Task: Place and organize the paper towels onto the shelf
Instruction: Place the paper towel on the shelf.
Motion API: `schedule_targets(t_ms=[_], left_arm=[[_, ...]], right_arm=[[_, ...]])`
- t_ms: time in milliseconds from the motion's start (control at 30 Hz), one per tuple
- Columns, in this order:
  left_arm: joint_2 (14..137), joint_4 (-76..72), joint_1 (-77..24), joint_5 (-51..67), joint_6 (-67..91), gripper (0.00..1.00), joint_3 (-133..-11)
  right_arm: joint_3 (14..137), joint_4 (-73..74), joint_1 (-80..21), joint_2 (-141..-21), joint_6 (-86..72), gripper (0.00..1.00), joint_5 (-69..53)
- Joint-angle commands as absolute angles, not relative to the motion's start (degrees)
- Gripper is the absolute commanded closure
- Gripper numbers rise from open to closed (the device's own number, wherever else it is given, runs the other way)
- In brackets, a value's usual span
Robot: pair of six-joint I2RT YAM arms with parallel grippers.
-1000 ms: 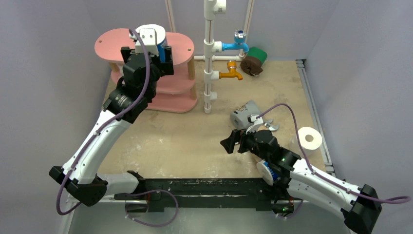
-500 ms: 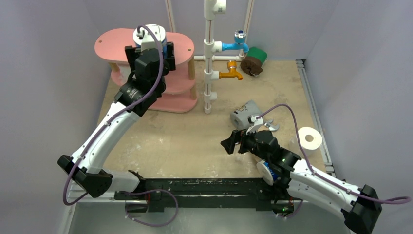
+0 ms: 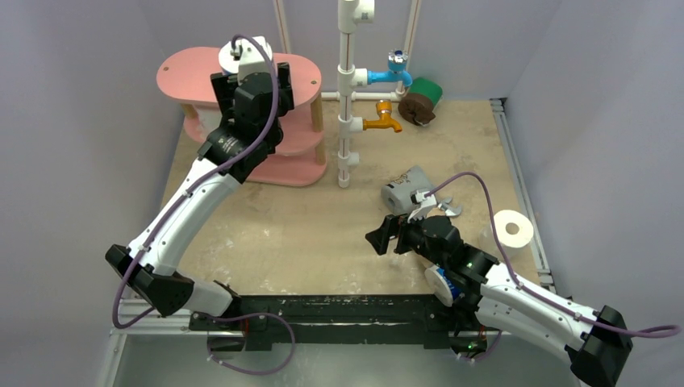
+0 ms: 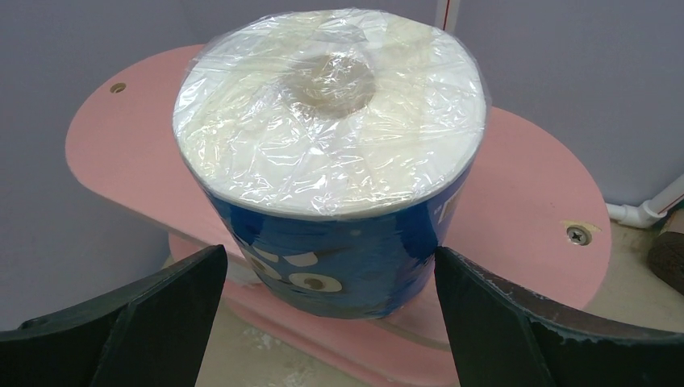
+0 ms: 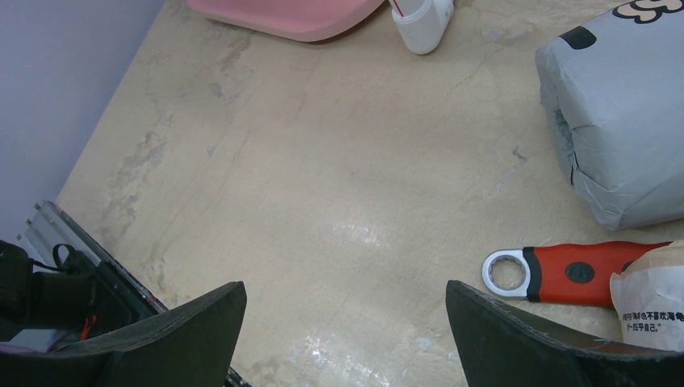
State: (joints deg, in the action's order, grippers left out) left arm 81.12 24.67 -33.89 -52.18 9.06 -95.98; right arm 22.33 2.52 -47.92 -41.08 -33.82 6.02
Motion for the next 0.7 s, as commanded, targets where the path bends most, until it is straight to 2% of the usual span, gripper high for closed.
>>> schedule_targets(t_ms=[0, 333, 667], left_arm=[[82.0, 24.3, -34.1, -55.4, 8.9, 0.0, -98.6], [84.6, 21.0, -34.1, -64.4, 4.0, 0.0, -100.0], [85.6, 20.8, -32.4, -66.3, 3.8, 0.0, -100.4]], right_arm=[[22.1, 0.8, -47.7, -40.2, -33.4, 0.04, 5.8], [22.2, 0.8, -47.7, -40.5, -33.4, 0.04, 5.8], [22.3, 0.9, -47.7, -40.3, -33.4, 0.04, 5.9]])
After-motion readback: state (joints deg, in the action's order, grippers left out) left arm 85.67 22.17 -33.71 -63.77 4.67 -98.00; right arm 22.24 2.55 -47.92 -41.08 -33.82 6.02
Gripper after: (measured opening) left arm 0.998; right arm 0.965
